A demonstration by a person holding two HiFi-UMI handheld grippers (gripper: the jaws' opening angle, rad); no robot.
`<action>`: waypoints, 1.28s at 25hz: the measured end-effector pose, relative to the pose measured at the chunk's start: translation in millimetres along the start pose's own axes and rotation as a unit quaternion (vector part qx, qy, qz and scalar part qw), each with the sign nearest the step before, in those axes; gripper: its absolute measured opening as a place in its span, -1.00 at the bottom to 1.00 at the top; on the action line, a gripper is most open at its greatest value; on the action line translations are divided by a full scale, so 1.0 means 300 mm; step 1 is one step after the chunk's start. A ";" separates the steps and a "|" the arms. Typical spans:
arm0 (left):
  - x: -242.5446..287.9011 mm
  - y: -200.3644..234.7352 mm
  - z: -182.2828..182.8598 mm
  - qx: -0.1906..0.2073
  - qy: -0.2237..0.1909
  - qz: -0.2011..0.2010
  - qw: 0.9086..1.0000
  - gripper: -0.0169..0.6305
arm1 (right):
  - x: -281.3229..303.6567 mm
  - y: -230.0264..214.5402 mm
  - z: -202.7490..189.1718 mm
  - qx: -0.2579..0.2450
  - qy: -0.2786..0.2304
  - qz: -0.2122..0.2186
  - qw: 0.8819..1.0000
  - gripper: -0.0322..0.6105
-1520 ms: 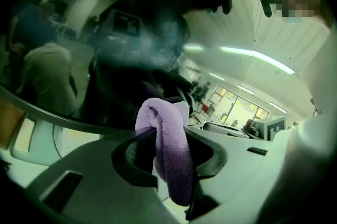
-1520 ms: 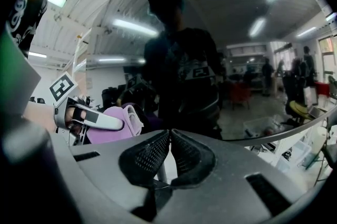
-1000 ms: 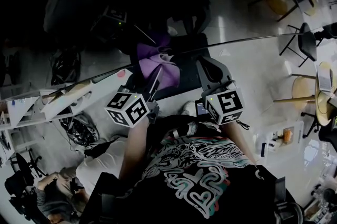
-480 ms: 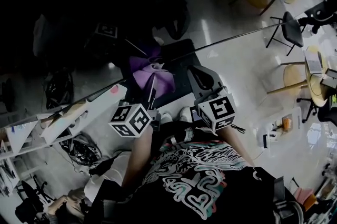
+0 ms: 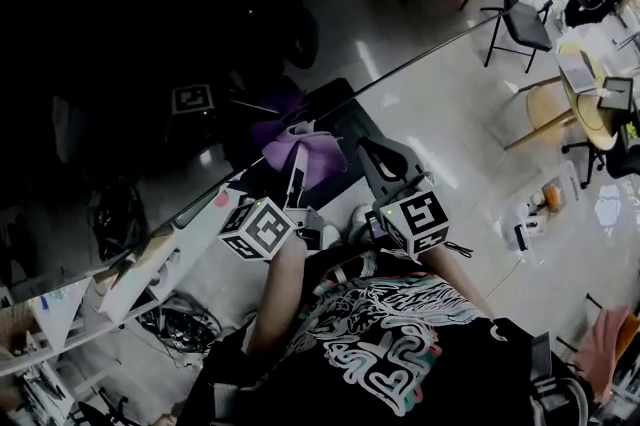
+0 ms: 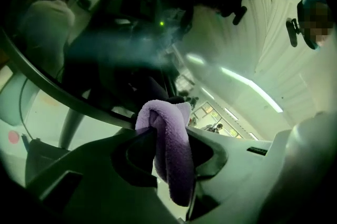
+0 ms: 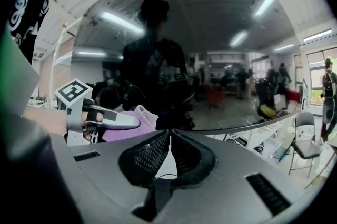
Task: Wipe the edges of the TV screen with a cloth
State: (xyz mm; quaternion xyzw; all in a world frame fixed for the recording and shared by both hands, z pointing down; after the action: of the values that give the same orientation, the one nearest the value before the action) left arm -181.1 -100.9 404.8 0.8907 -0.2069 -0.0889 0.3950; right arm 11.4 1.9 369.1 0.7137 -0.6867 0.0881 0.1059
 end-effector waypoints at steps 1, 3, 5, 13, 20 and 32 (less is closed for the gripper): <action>0.011 0.003 0.002 -0.007 0.002 -0.009 1.000 -0.54 | -0.004 -0.001 0.000 0.001 0.000 -0.008 1.000 -0.79; 0.037 0.002 -0.003 -0.023 0.007 -0.022 0.999 -0.54 | -0.015 -0.015 0.003 0.005 -0.001 -0.022 1.000 -0.79; 0.050 0.000 -0.009 -0.031 0.013 -0.026 0.999 -0.54 | -0.026 -0.026 0.008 0.010 -0.006 -0.034 0.999 -0.79; 0.055 0.026 0.003 -0.052 0.036 -0.043 0.997 -0.54 | 0.013 -0.022 -0.022 0.027 0.004 -0.054 0.998 -0.79; 0.077 0.019 0.006 -0.068 0.030 -0.053 0.996 -0.55 | 0.032 -0.073 -0.005 0.028 -0.003 -0.051 0.998 -0.79; 0.258 -0.066 -0.062 -0.086 0.024 -0.047 0.995 -0.55 | 0.048 -0.272 0.010 0.026 -0.008 -0.023 0.999 -0.79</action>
State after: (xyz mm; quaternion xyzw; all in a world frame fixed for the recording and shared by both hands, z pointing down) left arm -99.7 -110.5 403.0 0.8640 -0.1467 -0.1035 0.4704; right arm 93.3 -9.9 367.5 0.7326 -0.6684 0.0977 0.0839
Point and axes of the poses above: the fingertips, and each gripper's own axes: x forward along the fingers, y to its left, z out of its top, the point moved 10 cm from there along -x, backward along the fingers, and after that the axes turned 12 degrees about -z, right-handed, at the moved point
